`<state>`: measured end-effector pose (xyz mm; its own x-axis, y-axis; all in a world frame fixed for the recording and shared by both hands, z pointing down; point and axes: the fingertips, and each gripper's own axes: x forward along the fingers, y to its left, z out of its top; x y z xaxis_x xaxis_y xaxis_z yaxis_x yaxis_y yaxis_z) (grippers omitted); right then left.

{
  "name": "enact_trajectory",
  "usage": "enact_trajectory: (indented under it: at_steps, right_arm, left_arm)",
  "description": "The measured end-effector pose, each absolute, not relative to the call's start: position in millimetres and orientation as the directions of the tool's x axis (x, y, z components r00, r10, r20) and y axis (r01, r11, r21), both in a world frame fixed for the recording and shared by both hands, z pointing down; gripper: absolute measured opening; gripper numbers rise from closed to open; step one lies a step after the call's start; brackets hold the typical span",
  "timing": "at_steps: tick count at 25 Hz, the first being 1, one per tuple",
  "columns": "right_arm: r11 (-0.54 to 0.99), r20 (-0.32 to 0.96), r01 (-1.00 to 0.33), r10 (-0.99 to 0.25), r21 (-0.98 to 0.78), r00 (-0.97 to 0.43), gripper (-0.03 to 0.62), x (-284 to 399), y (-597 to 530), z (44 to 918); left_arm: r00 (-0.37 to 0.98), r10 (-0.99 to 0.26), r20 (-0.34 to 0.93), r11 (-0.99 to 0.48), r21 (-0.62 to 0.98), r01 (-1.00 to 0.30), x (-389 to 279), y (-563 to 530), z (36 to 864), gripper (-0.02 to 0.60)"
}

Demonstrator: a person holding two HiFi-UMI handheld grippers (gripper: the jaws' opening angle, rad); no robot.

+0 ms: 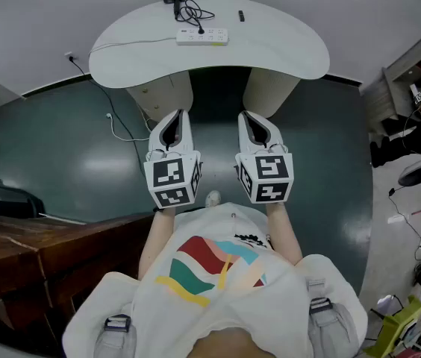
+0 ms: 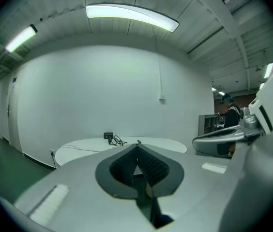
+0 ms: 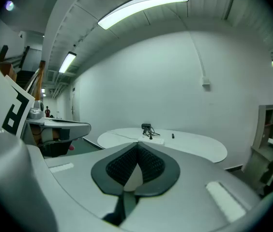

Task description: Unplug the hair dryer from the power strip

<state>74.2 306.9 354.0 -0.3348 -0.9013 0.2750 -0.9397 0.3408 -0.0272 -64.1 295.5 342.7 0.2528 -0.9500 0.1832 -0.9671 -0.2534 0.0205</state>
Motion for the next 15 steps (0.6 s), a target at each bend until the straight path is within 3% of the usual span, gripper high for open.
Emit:
enact_trajectory:
  at_steps: [15]
  right_arm:
    - [0.374,0.294,-0.927,-0.884,-0.018,-0.363,0.012,57.0,289.2,358.3]
  left_arm:
    - [0.275,-0.945,0.176,-0.271,0.047,-0.961,-74.5,271.4,341.8,0.000]
